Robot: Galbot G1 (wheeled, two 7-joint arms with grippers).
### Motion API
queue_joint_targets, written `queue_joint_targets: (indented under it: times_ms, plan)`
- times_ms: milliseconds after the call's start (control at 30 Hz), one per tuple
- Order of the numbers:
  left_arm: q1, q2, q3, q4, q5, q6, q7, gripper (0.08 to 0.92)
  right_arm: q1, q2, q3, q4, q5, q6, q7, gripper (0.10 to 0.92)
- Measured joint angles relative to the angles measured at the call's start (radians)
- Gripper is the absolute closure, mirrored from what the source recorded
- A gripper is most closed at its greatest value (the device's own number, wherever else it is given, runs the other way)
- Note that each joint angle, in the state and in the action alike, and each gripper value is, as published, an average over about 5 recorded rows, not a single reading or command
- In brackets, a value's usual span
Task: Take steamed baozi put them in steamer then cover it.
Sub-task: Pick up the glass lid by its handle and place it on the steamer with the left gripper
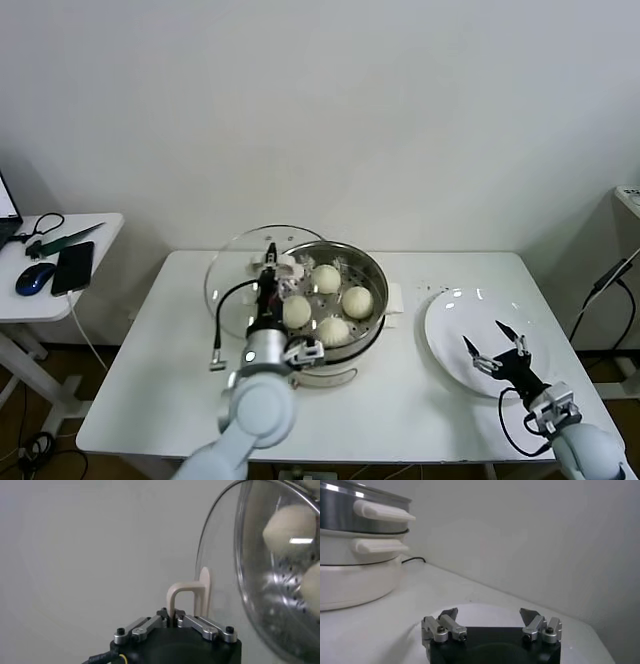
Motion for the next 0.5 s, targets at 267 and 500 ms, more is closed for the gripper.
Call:
queue_joint_targets:
  times_ms: [267,500]
  plan:
    - [-0.060,-0.102,0.064,0.091,0.028,0.003,0.023,0.842,-0.012,0.005,0.015,-0.007,-0.005,0.006,-0.005,0.203]
    - [-0.082,-0.156,0.100,0.152,0.035,0.002,0.024,0.842,-0.014,0.006,0.021,-0.011,-0.006,0.009,-0.006,0.203]
